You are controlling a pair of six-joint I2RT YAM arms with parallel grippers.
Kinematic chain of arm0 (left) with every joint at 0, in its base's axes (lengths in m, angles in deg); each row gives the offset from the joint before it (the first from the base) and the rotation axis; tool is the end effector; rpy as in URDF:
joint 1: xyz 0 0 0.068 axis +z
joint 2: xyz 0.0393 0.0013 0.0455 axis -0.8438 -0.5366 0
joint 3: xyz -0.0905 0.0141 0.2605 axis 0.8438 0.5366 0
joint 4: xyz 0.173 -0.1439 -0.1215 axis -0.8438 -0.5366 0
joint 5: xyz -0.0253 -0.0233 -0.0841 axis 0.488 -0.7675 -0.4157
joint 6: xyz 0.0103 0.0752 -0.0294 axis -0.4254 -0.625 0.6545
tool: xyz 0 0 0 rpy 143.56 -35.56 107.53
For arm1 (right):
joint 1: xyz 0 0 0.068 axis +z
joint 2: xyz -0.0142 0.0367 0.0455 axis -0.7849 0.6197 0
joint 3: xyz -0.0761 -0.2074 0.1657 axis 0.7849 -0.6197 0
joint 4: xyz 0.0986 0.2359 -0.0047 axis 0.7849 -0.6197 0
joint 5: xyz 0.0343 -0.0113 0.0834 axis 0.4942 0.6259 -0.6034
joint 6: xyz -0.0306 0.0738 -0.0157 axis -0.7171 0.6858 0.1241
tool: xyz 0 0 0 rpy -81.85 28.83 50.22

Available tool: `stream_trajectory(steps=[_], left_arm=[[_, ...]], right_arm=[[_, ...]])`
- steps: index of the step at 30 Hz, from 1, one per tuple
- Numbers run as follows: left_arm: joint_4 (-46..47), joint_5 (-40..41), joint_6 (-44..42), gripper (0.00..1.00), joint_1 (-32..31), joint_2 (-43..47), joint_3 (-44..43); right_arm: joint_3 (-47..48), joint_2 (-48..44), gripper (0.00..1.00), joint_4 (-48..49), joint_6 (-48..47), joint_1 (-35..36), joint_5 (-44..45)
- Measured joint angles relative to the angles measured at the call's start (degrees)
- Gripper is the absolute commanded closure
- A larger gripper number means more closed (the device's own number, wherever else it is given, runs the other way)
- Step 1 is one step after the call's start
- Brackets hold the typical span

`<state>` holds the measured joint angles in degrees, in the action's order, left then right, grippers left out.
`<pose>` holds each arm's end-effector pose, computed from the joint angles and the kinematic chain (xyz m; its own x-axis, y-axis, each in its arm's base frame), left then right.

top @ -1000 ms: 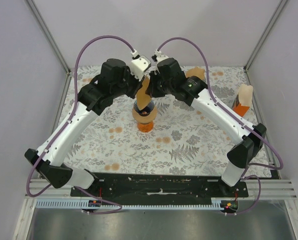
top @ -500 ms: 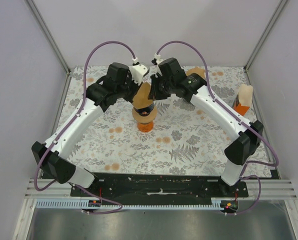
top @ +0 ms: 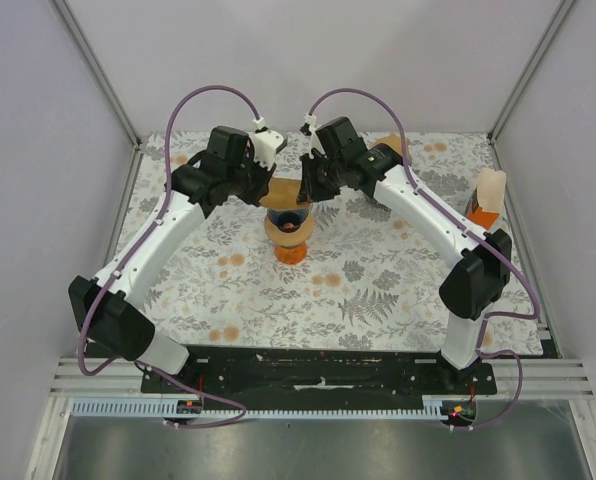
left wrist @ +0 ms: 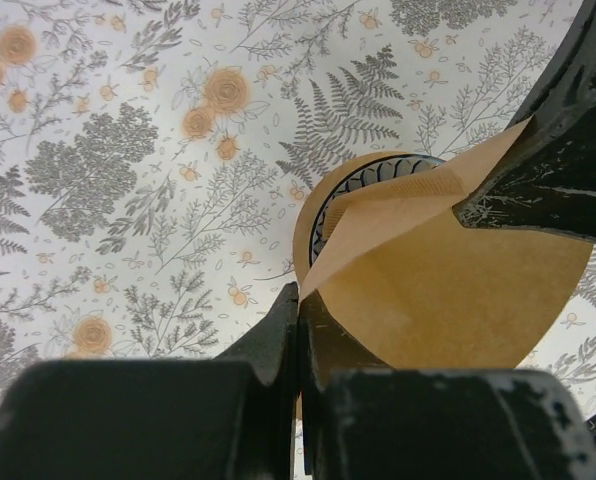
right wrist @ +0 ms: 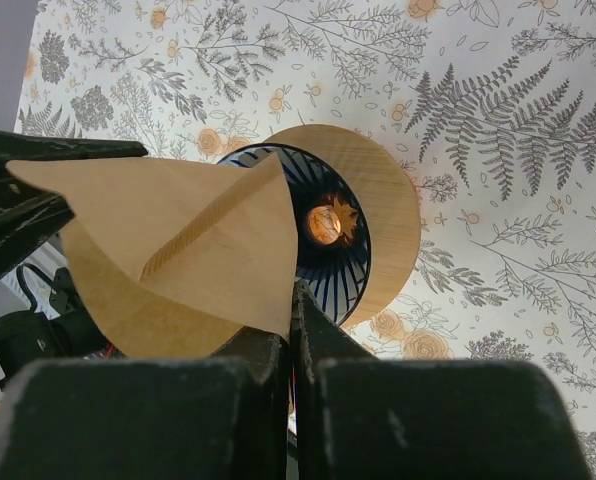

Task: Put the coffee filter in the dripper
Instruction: Place the coffee filter in the coffee dripper.

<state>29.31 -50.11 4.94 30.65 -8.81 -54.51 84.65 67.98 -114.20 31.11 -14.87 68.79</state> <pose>0.3069 -0.1641 0.3569 -0.4469 0.4582 -0.7683 0.6297 0.7711 0.0936 0.3382 0.2721 0.3358 -0.7918 -0.1214 -0.5985 -0.4345 0.8007 0.4124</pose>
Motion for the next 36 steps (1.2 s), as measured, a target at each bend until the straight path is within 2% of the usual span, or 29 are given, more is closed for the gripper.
stream_trajectory(steps=[5, 10, 13, 17, 26, 28, 29, 33, 36], left_arm=[[0.2, -3.1, 1.8, 0.98, 0.9, -0.9, 0.6], [0.3, -4.6, 3.9, 0.98, 1.0, -2.1, 0.6], [0.5, -4.7, 5.3, 0.98, 1.0, -2.3, 1.0], [1.2, -4.7, 7.2, 0.98, 1.0, -2.3, 2.0], [3.1, -3.9, 9.0, 0.98, 1.0, -2.5, 5.7], [4.2, -3.5, 9.0, 0.98, 0.9, -2.5, 6.7], [4.6, -3.3, 9.0, 0.98, 0.9, -2.5, 7.1], [4.7, -3.0, 9.0, 0.98, 0.9, -2.5, 7.7], [4.7, -3.1, 9.0, 0.98, 0.9, -2.4, 7.7]], right_arm=[[0.0, 0.0, 0.78, 0.0, -1.4, -0.1, -0.2], [0.0, 0.0, 0.71, 0.2, -2.1, -0.4, -0.3], [0.0, 0.0, 0.74, 0.2, -2.1, -0.5, -0.4], [-0.4, 0.0, 1.0, 0.6, -1.7, -0.5, -0.4], [-0.8, 0.8, 0.99, 0.7, -1.4, -0.5, -0.1], [-1.0, 1.0, 0.79, 0.7, -1.5, -0.5, 0.1], [-1.2, 1.1, 0.72, 0.7, -1.6, -0.5, 0.0], [-1.2, 1.4, 0.59, 0.8, -2.8, -0.9, -0.6], [-0.7, 1.3, 0.56, 0.9, -3.6, -1.7, -1.0]])
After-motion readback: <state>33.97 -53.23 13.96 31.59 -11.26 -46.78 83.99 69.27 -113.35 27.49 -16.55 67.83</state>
